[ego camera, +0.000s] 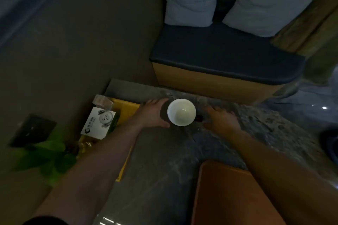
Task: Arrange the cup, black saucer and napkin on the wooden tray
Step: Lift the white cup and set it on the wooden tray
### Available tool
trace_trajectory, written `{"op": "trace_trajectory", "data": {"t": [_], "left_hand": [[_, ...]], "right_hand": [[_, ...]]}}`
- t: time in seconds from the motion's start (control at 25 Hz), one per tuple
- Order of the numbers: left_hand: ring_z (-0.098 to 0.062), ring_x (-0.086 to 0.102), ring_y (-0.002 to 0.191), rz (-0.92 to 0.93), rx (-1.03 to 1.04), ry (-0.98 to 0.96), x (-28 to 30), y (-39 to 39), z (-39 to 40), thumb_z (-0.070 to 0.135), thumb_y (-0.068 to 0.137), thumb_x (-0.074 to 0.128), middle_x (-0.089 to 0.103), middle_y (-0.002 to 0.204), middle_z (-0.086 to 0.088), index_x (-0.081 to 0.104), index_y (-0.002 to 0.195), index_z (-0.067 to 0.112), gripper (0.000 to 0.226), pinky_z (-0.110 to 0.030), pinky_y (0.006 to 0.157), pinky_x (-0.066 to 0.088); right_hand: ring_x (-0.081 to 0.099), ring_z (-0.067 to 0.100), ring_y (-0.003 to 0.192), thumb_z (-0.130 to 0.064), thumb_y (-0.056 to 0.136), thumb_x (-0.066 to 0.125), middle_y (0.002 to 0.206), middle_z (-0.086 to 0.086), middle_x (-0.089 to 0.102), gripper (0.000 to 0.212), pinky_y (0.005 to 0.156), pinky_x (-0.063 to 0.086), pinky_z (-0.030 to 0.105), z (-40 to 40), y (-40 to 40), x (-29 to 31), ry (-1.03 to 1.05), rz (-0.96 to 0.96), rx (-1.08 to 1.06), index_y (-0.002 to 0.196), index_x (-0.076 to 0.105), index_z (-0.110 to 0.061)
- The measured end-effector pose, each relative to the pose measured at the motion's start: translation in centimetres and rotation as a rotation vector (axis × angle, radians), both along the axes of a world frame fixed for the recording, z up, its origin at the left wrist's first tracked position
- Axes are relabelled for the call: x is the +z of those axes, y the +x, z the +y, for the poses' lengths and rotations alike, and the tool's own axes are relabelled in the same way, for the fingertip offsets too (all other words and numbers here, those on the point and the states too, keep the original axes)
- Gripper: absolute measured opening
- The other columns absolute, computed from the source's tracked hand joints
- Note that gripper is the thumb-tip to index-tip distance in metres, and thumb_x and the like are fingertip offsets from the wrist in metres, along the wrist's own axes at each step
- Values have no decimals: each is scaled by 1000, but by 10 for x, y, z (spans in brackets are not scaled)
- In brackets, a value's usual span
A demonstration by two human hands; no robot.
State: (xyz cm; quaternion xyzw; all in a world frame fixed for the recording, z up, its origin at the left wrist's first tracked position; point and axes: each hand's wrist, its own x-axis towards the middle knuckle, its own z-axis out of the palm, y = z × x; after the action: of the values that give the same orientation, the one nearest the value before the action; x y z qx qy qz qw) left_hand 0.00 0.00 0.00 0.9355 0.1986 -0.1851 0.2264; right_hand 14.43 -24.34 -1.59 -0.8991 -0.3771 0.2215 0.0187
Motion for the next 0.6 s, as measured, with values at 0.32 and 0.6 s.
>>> {"op": "trace_trajectory", "data": {"t": [0.32,0.6], "left_hand": [[-21,42,136,-127,63,-184,-22,7,-13,67,44,81,43,150,7,27,143,40,116,-55,109,39],[-20,44,133,-200,204,-362,-25,2,-28,42,51,93,46,146,5,34,142,34,108,-53,107,43]], "right_hand": [[64,20,86,-45,89,59,99,-2,70,22,69,50,36,8,-3,-20,159,166,-117,110,58,-39],[63,15,81,-33,90,61,94,-5,70,13,67,50,33,6,-13,-20,298,222,-261,100,67,-37]]}}
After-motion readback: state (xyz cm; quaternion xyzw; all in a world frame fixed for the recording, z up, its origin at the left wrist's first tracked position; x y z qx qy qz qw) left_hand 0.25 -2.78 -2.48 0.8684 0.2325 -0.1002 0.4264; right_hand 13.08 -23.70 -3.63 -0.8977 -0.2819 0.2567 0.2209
